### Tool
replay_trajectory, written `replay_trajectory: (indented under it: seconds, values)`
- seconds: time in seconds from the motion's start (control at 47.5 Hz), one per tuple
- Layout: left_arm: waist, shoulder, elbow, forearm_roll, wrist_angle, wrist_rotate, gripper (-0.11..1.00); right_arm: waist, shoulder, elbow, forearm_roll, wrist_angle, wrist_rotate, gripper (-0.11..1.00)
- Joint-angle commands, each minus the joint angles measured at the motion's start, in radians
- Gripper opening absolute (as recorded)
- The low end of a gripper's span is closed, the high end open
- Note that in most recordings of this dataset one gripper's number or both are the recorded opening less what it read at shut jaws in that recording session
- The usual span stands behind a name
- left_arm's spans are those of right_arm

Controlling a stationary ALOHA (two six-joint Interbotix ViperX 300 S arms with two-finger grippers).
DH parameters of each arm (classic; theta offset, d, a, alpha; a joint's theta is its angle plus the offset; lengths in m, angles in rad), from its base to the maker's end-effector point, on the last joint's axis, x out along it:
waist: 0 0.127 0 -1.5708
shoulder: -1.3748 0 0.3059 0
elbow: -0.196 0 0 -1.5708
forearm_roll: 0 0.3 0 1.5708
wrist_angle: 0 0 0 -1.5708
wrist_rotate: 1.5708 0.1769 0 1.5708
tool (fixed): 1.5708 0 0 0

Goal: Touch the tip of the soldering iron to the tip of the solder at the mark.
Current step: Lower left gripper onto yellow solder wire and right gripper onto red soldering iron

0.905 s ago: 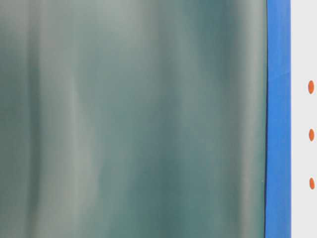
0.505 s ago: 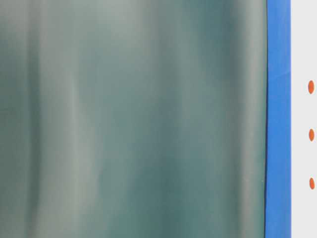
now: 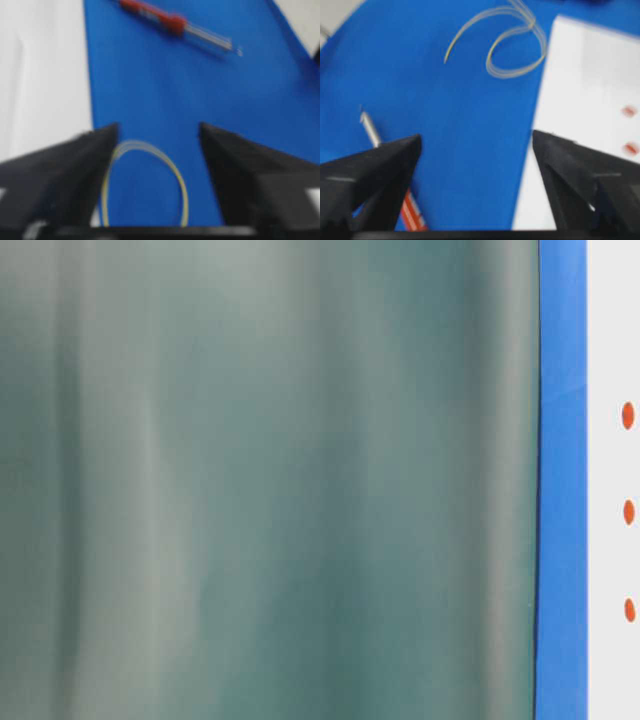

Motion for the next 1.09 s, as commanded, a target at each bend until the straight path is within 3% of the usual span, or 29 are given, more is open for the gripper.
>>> replay_trajectory:
  seconds: [0.0, 0.063, 0.105, 0.294, 0.61, 0.883, 1.073]
  values:
    - [-0.026, 0.052, 0.003, 0.002, -0.051, -0.005, 0.71, 0.018, 0.071, -0.009, 0.003, -0.054, 0.012, 0.9]
    - [-0.049, 0.107, 0.009, 0.002, -0.104, -0.005, 0.86, 0.031, 0.118, -0.006, 0.003, -0.091, 0.026, 0.83]
    - [-0.063, 0.143, 0.011, 0.002, -0.135, -0.005, 0.88, 0.035, 0.147, -0.002, 0.003, -0.115, 0.035, 0.79]
    - [-0.115, 0.33, 0.021, -0.003, -0.262, -0.011, 0.82, 0.063, 0.291, 0.026, 0.003, -0.244, 0.083, 0.81]
    - [-0.178, 0.624, 0.015, -0.003, -0.499, -0.129, 0.8, 0.1, 0.528, 0.04, -0.002, -0.466, 0.183, 0.81]
    - [-0.222, 0.732, -0.011, -0.003, -0.557, -0.137, 0.78, 0.103, 0.687, 0.015, -0.005, -0.589, 0.195, 0.79]
    - [-0.224, 0.778, -0.028, -0.002, -0.557, -0.123, 0.69, 0.103, 0.719, 0.003, -0.005, -0.597, 0.195, 0.7]
